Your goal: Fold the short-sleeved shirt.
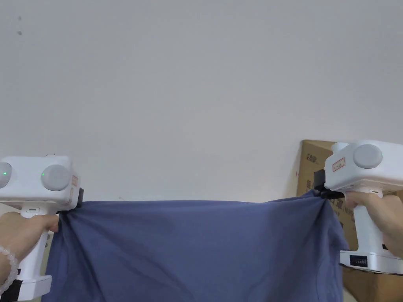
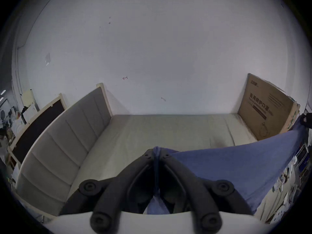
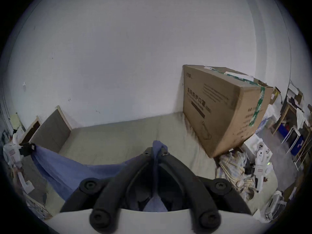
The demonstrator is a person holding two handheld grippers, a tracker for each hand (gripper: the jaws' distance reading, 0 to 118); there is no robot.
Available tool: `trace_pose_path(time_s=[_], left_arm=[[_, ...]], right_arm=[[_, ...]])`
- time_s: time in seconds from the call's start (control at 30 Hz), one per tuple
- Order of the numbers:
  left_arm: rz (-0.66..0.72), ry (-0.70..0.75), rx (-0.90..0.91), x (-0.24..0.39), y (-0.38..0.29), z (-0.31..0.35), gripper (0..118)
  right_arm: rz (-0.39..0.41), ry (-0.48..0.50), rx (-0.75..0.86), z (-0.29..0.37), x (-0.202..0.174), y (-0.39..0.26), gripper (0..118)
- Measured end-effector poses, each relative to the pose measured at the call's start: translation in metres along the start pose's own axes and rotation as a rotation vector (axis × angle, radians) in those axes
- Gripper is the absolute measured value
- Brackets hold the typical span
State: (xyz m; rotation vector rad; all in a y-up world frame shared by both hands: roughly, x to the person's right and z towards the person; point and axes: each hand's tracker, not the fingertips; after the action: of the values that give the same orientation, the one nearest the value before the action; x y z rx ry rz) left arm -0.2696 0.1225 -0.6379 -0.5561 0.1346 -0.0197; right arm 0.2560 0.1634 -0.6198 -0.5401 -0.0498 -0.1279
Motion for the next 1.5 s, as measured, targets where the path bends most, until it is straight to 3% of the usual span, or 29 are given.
trace_pose_path(time_s=[0.23,0.4,0.6,0.7,0.8,1.13,1.33,1.5], left_arm=[[0.001,-0.013,0.057,0.0,0.068,-0.032,2],[0.022,0.006,0.202,-0.002,0.126,-0.037,2],[0.032,0.035,0.29,-0.002,0.143,-0.064,2],[-0.056,0.084,0.243,0.008,0.112,-0.107,2],[-0.039,0.05,0.219,0.012,0.063,-0.159,2],[-0.047,0.073,-0.265,0.032,-0.134,-0.326,2],[-0.083,0.061,-0.368,0.03,-0.208,-0.33,2],[0.01,0.028,-0.375,0.011,-0.235,-0.284,2]], right_arm=[[-0.01,-0.019,0.054,-0.037,-0.016,0.062,4],[-0.073,0.002,0.167,-0.037,-0.022,0.109,4],[-0.013,-0.01,0.184,-0.061,-0.03,0.125,4],[0.033,-0.027,0.103,-0.104,-0.034,0.099,4],[0.047,-0.044,-0.011,-0.162,-0.033,0.06,4],[0.041,-0.093,-0.436,-0.345,-0.005,-0.125,4],[0.043,-0.095,-0.535,-0.353,0.013,-0.196,4],[0.02,-0.065,-0.544,-0.307,0.02,-0.222,4]])
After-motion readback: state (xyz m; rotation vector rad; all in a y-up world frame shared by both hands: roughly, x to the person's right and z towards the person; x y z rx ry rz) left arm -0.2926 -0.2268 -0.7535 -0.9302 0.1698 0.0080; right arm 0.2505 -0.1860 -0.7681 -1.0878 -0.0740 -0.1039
